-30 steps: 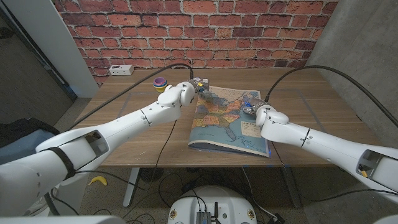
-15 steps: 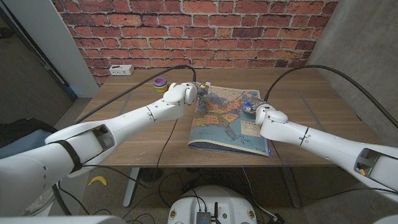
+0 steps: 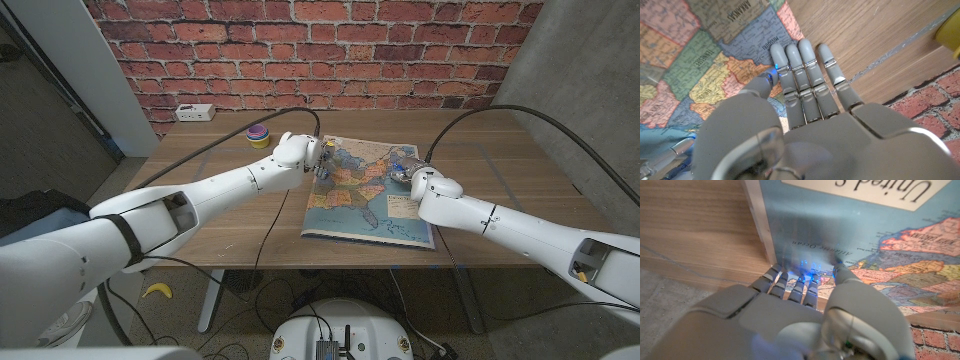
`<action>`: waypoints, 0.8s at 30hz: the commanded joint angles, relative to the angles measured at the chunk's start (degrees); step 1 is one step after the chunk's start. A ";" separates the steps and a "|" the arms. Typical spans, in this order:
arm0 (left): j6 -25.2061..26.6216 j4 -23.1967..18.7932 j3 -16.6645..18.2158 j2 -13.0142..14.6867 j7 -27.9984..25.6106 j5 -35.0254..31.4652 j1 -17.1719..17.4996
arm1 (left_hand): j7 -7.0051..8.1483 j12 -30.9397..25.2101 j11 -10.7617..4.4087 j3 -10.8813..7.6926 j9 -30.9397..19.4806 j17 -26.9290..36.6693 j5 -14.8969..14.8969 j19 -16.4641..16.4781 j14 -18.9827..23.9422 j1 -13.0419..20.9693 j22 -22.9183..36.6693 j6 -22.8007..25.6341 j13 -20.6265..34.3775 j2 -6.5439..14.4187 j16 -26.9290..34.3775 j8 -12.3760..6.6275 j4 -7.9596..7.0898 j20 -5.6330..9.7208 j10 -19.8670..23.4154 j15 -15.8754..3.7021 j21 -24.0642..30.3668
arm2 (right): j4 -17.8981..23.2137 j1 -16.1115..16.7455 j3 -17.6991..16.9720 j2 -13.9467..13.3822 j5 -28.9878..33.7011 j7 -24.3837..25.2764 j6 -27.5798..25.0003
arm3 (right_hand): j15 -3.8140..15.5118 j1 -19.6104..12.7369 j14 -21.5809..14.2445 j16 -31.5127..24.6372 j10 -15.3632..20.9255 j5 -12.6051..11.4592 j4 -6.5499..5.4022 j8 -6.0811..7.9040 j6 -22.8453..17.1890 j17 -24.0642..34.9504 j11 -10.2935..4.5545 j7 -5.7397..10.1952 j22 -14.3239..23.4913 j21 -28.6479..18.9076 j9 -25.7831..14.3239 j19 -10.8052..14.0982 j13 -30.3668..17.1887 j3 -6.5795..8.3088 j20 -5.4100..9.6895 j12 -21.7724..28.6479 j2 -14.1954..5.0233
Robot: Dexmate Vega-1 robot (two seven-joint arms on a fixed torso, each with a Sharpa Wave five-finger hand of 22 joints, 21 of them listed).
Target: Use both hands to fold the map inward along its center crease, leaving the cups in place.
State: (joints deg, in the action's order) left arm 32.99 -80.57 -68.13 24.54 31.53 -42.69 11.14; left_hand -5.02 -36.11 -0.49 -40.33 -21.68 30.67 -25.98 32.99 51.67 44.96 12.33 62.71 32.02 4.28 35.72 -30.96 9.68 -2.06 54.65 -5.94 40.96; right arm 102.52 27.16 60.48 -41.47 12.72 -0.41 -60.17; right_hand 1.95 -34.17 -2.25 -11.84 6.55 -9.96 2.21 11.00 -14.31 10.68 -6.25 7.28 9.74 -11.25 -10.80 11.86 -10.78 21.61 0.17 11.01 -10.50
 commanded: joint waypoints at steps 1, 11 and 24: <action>0.96 3.61 -3.55 -2.16 3.55 -1.01 -1.93 | -0.06 -0.02 -0.09 0.44 -0.19 0.25 0.15 -1.06 -0.12 0.16 -0.36 0.01 0.45 0.89 0.18 0.33 0.06 -0.36 -0.32 -0.07 -0.68 | 1.10 0.63 -0.32 -0.60 0.02 0.07 -0.30 | 4.48 -0.19 0.09 0.01 0.14 -0.25 0.19 -0.04 0.06 0.05 0.36 0.15 0.32 -0.21 -0.09 0.55 -0.10 0.14 -0.11 0.04 0.05; -0.63 -8.27 1.95 3.94 -6.34 -0.06 3.85 | 0.74 -0.98 -0.01 3.15 -2.22 4.12 1.86 -4.22 -0.79 0.74 -0.37 -0.19 2.19 2.31 3.56 -0.35 0.01 -1.63 0.27 0.77 -1.01 | 2.38 1.23 -0.32 -1.19 0.15 0.26 -0.99 | 4.41 -0.16 0.11 0.02 0.20 -0.25 0.22 -0.05 0.10 0.05 0.45 0.16 0.32 -0.21 -0.09 0.56 -0.10 0.15 -0.11 0.06 0.05; -2.81 -27.73 10.57 11.76 -13.59 -1.85 13.64 | 0.57 -1.01 -0.27 4.50 -3.22 4.44 3.13 -6.03 -2.96 0.24 -0.19 -1.42 3.72 3.17 3.14 -0.37 -0.46 -1.85 -1.75 0.95 -0.84 | 4.40 2.04 -0.31 -2.04 0.35 0.72 -1.76 | 4.43 -0.13 0.11 0.03 0.11 -0.24 0.27 -0.05 0.12 0.06 0.25 0.17 0.32 -0.20 -0.08 0.56 -0.11 0.16 -0.06 0.02 0.06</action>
State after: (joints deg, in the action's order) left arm 31.24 -93.95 -63.26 30.81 22.63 -42.22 17.95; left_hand -4.40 -36.73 -0.50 -36.15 -24.60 34.73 -23.25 27.48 49.20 45.12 11.90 61.48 35.45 6.99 38.77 -30.97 9.24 -3.89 53.25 -4.92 39.71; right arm 105.44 28.63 60.17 -42.85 12.90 -0.02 -61.61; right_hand 1.95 -34.17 -2.25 -11.84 6.55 -9.96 2.20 10.99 -14.31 10.67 -6.25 7.28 9.74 -11.20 -10.80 11.86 -10.78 21.60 0.15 11.01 -10.50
